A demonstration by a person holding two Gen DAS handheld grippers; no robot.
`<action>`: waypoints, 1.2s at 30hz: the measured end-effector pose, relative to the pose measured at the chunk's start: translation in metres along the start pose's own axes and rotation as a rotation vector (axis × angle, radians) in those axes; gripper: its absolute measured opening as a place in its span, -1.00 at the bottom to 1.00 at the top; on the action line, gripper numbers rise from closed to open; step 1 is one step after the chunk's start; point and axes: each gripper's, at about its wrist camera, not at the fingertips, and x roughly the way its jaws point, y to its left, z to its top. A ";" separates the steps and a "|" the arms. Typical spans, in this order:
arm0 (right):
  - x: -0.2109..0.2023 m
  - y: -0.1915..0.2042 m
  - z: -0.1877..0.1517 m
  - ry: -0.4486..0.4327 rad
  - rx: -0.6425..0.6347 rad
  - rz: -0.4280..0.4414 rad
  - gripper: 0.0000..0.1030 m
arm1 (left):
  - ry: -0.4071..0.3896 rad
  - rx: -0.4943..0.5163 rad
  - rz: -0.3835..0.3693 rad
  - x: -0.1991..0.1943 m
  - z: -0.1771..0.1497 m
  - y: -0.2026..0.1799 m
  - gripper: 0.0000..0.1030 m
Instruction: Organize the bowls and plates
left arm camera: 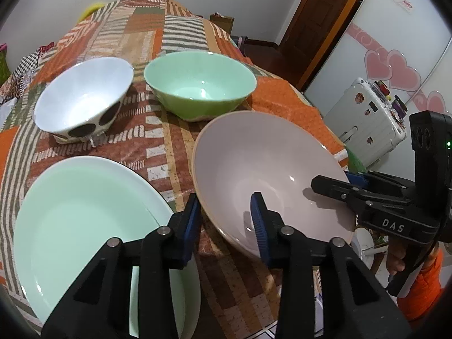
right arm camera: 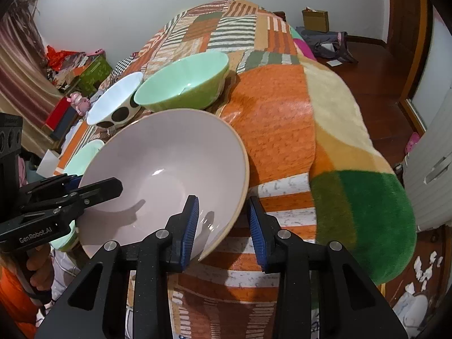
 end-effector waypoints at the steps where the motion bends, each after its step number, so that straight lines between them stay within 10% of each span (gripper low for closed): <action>1: 0.002 0.001 0.000 0.002 0.000 0.003 -0.38 | 0.005 -0.002 -0.003 0.002 0.000 0.000 -0.34; 36: -0.024 0.082 0.025 -0.124 -0.087 0.044 -0.53 | -0.162 -0.047 0.053 -0.082 -0.011 0.032 -0.43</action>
